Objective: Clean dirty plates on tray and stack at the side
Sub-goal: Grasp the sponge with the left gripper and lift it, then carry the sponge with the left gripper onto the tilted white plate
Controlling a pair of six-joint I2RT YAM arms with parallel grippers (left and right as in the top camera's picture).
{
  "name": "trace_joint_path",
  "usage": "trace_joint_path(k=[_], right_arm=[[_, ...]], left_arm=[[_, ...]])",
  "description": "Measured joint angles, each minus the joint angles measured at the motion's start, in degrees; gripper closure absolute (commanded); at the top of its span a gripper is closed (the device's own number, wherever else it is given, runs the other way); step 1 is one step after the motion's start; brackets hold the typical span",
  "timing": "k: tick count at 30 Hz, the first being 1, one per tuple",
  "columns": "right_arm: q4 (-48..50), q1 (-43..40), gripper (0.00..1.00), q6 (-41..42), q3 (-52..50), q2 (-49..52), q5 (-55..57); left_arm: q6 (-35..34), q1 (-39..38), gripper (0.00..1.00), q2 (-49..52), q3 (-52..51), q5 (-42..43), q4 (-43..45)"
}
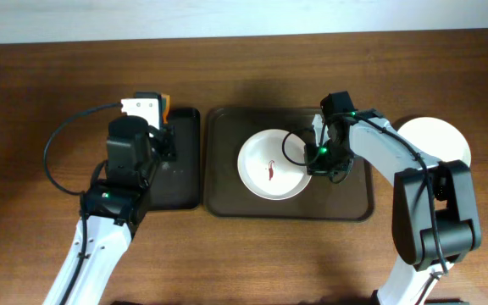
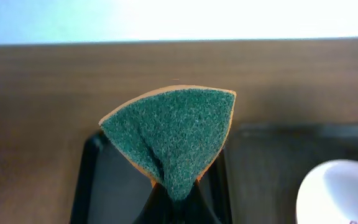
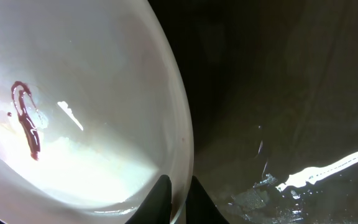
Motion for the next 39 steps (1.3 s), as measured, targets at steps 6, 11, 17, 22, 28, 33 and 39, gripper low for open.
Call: trace_joint_path(k=[6,11,17,22,28,33,39], right_arm=[[0.0,0.0,0.89,0.0,0.0,0.0,0.0],[0.0,0.0,0.89,0.0,0.0,0.0,0.0],[0.0,0.0,0.88,0.0,0.0,0.0,0.0],[0.0,0.0,0.89,0.0,0.0,0.0,0.0],[0.0,0.0,0.89,0.0,0.0,0.0,0.0],[0.0,0.0,0.89,0.0,0.0,0.0,0.0],[0.0,0.0,0.89,0.0,0.0,0.0,0.0]], left_arm=[[0.1,0.0,1.0,6.4,0.3,0.5,-9.9],[0.2,0.0,1.0,13.4,0.3,2.3,-11.9],[0.2,0.0,1.0,15.3,0.6,4.1,-12.3],[0.2,0.0,1.0,15.3,3.4,11.3,-12.6],[-3.0,0.0,1.0,15.4,5.2,29.1,-4.1],[-10.4,-2.1,1.0,19.2,5.6,35.9,0.6],[-19.1,-6.7,1.0,28.9,5.6,41.2,8.2]])
